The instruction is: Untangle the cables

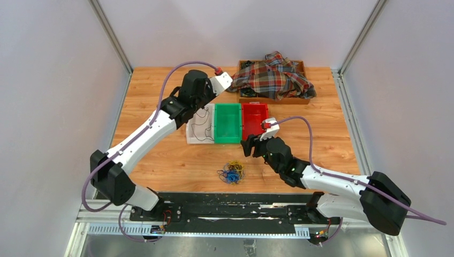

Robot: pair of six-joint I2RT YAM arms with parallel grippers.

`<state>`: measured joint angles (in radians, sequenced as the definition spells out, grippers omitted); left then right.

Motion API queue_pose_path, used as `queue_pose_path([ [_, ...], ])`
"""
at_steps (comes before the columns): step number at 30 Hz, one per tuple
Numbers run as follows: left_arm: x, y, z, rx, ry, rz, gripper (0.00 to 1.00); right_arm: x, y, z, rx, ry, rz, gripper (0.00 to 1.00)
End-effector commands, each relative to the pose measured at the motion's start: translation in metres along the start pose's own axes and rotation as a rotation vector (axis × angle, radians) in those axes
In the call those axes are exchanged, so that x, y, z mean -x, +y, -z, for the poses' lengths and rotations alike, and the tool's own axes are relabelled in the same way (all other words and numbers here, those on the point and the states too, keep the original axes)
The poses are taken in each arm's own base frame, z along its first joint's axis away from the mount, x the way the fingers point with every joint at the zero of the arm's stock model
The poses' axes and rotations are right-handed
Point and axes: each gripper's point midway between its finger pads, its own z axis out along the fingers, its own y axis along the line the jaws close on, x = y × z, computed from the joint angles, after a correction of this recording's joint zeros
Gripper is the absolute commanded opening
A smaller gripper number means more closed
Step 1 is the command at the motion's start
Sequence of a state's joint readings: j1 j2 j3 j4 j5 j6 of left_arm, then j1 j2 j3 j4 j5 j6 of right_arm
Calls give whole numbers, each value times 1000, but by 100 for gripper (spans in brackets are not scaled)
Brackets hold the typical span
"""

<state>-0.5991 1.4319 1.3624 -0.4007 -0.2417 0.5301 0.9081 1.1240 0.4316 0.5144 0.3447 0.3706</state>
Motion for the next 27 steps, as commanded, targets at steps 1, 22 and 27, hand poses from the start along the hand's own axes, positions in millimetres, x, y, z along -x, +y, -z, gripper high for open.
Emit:
queue_pose_path([
  [1,28,44,-10,130,-92,-21,0,0,-10,-1,-38,-3,-15,67],
  [22,-65,-52,-39,-180,103,96,0,-14,-27,-6,-77,25,-52,67],
  [27,-84,-63,-49,-171,116,85,0,-18,-24,-9,-68,38,-59,66],
])
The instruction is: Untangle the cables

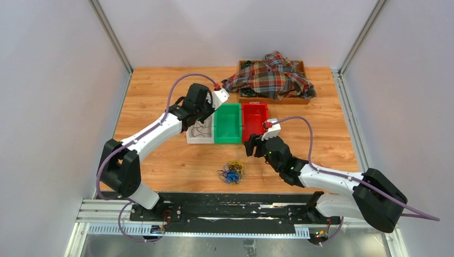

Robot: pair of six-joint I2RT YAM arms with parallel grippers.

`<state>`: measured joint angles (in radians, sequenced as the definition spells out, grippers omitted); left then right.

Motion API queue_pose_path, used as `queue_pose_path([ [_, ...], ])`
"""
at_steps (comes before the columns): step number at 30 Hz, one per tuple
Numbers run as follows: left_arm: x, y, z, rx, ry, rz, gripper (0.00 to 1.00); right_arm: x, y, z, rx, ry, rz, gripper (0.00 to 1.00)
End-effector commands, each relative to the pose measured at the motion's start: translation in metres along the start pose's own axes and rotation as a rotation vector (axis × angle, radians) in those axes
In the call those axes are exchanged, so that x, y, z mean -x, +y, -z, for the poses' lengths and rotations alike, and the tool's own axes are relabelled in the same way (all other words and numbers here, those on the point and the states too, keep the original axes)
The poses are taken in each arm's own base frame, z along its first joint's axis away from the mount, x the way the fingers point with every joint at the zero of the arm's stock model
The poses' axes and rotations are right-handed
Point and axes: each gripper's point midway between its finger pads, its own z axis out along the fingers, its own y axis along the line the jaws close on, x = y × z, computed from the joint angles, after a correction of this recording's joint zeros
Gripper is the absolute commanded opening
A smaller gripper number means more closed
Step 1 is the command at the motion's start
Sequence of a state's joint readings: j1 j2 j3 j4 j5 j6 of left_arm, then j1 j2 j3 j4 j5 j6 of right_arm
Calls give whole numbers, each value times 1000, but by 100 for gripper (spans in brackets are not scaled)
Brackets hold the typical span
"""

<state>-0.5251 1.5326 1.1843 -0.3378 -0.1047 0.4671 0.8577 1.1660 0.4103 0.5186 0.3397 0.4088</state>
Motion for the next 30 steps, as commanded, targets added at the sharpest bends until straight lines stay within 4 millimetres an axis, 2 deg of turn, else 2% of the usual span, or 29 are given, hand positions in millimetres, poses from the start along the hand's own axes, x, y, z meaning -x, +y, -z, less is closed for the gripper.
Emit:
queue_pose_path([
  [1,-2,-6,-7,1,-36,15,0,-1,-3,-3,-7,-1,-29,66],
  [17,-57,-18,-65,69,54,-38,0,-2,-7,-3,-15,3,-32,66],
  [20,-61,-18,-68,57,73,-11,2,0,-7,-2,-13,2,-29,66],
  [21,-57,-16,-66,47,67,5,8,1,-8,-2,-14,-1,-30,66],
  [24,-47,-17,-54,-34,60,46,39,3,-8,0,-10,-9,-32,66],
  [25,-43,-16,-49,-51,57,59,45,4,-8,0,-8,-10,-33,66],
  [28,-27,-18,-32,-113,24,99,61,4,-8,0,-3,-11,-35,66],
  [30,-16,-20,-20,-151,2,116,66,4,-7,0,1,-10,-35,66],
])
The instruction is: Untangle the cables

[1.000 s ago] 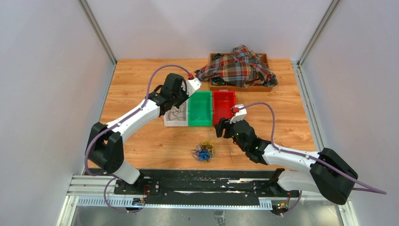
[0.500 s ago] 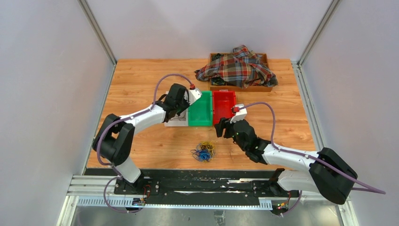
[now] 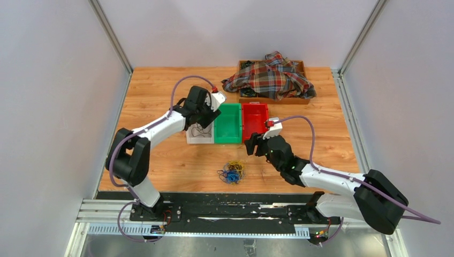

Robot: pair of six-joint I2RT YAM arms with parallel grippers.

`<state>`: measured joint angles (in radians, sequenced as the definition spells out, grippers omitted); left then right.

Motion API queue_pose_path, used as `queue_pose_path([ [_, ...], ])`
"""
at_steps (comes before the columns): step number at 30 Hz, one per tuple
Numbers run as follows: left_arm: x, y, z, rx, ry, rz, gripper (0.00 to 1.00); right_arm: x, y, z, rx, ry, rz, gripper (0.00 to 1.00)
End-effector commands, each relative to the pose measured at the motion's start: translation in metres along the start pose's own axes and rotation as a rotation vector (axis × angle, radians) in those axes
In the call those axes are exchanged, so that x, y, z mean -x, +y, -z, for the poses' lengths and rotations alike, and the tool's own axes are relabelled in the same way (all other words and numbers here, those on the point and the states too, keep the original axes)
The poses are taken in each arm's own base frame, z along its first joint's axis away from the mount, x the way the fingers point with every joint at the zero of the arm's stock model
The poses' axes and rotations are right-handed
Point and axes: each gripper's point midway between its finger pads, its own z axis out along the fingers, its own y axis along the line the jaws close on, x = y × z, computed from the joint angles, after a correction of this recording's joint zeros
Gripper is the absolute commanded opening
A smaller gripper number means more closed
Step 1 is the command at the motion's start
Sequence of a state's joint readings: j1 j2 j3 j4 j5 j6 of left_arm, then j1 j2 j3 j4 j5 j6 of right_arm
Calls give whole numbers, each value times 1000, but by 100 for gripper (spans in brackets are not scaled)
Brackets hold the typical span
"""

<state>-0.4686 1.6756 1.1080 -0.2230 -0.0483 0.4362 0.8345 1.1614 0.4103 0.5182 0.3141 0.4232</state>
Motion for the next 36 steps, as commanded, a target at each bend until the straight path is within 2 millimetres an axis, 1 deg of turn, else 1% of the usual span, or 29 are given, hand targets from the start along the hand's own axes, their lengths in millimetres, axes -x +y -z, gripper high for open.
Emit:
queue_pose_path([
  [1,37,-6,39,-108,-93,57,67,1,-5,1,-3,-11,-13,66],
  [4,49,-8,57,-153,-117,66,76,2,-5,3,3,-13,-15,66],
  [6,52,-11,69,-183,-114,61,87,3,-4,4,7,-15,-12,66],
  [7,56,-12,74,-194,-125,61,90,3,-4,5,8,-15,-9,67],
  [8,56,-17,81,-223,-122,60,92,3,-5,5,7,-14,-7,67],
  [10,54,-30,95,-301,-129,56,96,3,-5,5,9,-12,-3,68],
  [11,50,-41,102,-354,-127,60,98,2,-5,6,10,-9,0,68],
  [13,42,-66,116,-467,-124,64,99,2,-4,6,13,-6,5,68],
  [16,27,-100,128,-567,-118,35,98,0,-4,5,14,5,12,68],
  [19,12,-131,133,-638,-95,-20,97,-5,-7,7,9,24,16,68],
  [21,0,-149,129,-679,-59,-28,94,-8,-9,10,5,31,14,68],
  [24,-14,-170,121,-737,-8,-32,89,-14,-15,16,-11,41,10,67],
  [27,-22,-183,118,-794,20,-35,81,-17,-21,23,-24,48,8,66],
  [29,-29,-188,117,-817,15,-68,76,-18,-21,26,-23,53,7,66],
  [31,-35,-191,116,-824,4,-100,74,-17,-20,28,-11,52,8,65],
  [36,-44,-205,122,-879,-21,-153,71,-14,-14,28,9,57,8,65],
])
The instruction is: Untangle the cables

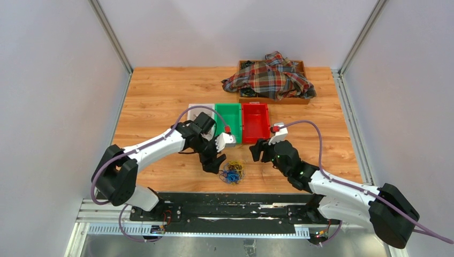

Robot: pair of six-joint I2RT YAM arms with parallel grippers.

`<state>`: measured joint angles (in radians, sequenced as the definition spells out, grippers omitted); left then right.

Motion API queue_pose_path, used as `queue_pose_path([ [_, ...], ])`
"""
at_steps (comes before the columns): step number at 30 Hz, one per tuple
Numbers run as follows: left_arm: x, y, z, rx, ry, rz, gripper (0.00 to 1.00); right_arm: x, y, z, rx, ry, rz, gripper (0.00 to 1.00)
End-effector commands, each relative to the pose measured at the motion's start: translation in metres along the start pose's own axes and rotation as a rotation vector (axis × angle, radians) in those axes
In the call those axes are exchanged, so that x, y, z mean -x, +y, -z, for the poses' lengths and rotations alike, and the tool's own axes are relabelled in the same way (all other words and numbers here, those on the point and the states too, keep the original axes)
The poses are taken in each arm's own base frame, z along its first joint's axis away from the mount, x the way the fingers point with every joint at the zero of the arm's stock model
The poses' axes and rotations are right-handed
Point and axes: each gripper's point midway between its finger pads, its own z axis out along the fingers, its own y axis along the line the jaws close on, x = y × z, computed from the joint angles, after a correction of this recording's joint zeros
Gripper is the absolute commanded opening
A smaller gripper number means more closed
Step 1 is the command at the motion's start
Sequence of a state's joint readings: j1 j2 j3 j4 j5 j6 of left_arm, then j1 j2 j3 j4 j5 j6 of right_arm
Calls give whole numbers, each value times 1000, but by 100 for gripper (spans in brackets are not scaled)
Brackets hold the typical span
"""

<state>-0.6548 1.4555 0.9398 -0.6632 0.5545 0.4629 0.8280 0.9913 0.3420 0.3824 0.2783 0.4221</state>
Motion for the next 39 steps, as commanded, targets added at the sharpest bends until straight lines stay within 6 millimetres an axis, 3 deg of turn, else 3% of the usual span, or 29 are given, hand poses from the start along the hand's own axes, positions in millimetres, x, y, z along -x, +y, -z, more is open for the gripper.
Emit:
queue_pose_path([
  [1,3,-18,-5,-72,-39,-107,71,-1,-2,0,-3,17,-2,65],
  [5,-3,-22,-18,-84,-36,-140,71,1,1,-1,6,22,-6,64],
  [10,-1,2,-29,36,-50,-145,64,4,4,1,18,20,-10,62],
  [14,2,10,-29,73,-58,-164,59,4,4,2,23,22,-10,60],
  [22,0,-2,-30,1,-54,-186,55,4,9,1,43,20,-27,57],
  [24,-3,-6,-30,-21,-50,-188,51,4,9,1,45,21,-29,56],
  [28,-2,-11,-29,-36,-60,-173,31,6,10,2,50,14,-36,53],
  [31,7,-15,-20,-25,-83,-133,14,9,12,3,58,4,-38,53],
  [34,24,-15,4,27,-101,-123,1,13,15,5,74,-9,-41,54],
  [39,46,-21,52,120,-111,-119,1,28,30,8,151,-45,-31,61],
])
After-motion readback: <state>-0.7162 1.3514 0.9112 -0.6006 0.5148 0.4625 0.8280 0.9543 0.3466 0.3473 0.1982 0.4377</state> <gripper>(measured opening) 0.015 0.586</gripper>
